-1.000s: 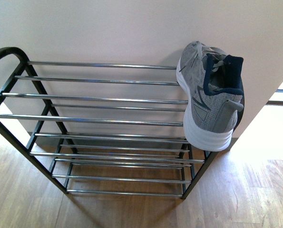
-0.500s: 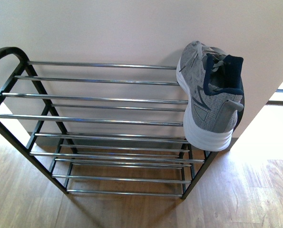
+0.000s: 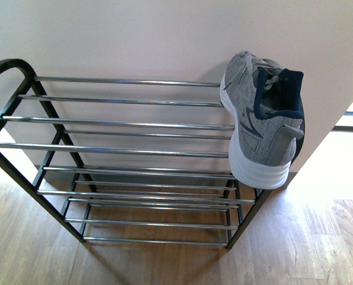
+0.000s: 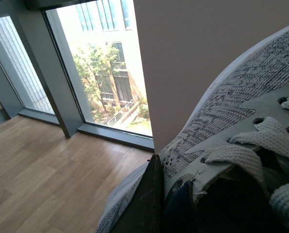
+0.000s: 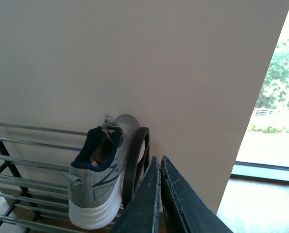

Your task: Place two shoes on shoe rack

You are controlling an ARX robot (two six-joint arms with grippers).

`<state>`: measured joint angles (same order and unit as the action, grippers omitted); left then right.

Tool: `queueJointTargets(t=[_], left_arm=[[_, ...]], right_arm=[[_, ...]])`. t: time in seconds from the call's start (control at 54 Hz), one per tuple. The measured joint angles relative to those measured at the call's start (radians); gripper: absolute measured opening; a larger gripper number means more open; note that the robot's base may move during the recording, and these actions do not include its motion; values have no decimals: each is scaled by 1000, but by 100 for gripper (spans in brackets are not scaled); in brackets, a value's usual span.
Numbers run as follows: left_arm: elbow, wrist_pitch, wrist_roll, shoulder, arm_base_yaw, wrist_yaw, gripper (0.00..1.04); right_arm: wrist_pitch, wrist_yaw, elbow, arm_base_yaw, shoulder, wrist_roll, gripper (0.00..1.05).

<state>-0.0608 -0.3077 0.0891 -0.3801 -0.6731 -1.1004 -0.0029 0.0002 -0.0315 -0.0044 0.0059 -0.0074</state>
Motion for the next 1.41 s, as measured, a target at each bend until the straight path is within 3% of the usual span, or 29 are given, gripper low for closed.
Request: queueJointTargets(t=[0.463,0.592,0.685,0.889,1.037,1.203,1.296,1.407], left_arm=[[0,0,0,0,0,0,2],[0,0,0,0,0,0,2],[0,11,-9,5,3,14,2],[-21,179,-134,56,18,168,2],[-76,377,-346,59,99,292,2],[-122,472,-628,29,237,444,2],[-143,431,-763,-52,338,574,2],[-179,353,-892,-185,417,660,2]], right_arm=[[0,0,0,0,0,0,3],[0,0,0,0,0,0,31],[0,0,0,0,0,0,43],[0,0,0,0,0,0,74],[0,0,0,0,0,0,96],[0,0,0,0,0,3,96],[0,0,0,0,0,3,95],[0,0,0,0,0,3,95]])
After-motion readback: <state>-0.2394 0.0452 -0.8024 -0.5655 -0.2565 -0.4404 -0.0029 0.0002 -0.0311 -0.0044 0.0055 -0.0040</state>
